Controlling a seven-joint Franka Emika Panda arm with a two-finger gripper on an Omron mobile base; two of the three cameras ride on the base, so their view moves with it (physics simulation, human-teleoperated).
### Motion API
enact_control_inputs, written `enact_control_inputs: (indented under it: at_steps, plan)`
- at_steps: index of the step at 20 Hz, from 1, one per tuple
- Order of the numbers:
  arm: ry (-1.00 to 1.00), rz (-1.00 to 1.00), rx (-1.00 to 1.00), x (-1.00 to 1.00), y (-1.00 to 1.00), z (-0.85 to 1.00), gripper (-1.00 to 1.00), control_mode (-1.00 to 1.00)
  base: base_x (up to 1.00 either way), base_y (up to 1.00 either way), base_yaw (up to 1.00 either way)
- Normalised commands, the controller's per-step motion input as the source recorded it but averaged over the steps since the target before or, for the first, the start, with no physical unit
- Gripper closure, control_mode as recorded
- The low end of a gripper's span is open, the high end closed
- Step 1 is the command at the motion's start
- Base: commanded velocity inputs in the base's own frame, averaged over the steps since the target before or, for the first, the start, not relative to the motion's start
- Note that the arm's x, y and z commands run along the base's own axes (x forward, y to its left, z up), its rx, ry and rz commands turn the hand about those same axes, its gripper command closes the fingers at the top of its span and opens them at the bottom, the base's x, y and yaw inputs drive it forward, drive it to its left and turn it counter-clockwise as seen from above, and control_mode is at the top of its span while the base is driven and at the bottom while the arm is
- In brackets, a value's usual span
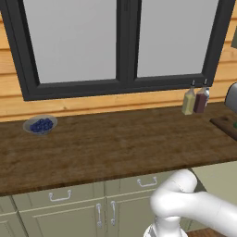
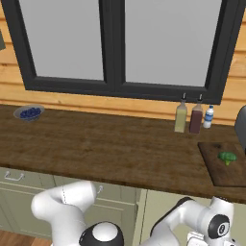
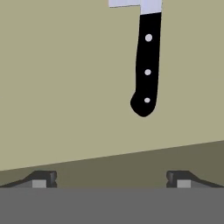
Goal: Place the appropriate cutting tool for cutting the broccoli skin on the cutting board.
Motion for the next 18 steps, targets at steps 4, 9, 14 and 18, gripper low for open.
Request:
enact_control_inputs:
  at_steps: [4, 9, 14, 18]
  plan:
    - [0.00, 0.00, 0.00, 0.00, 0.00, 0.00, -1.00, -1.00, 0.00, 0.00, 0.00]
    - [-0.02, 0.00, 0.00, 0.00, -0.02, 0.00, -1.00, -1.00, 0.00, 0.00, 0.00]
    - [-0.20, 0.00, 0.00, 0.23, 0.15, 0.00, -1.00, -1.00, 0.00, 0.00, 0.00]
    - [-0.17, 0.00, 0.02, 0.43, 0.00, 0.00, -1.00, -1.00, 0.00, 0.00, 0.00]
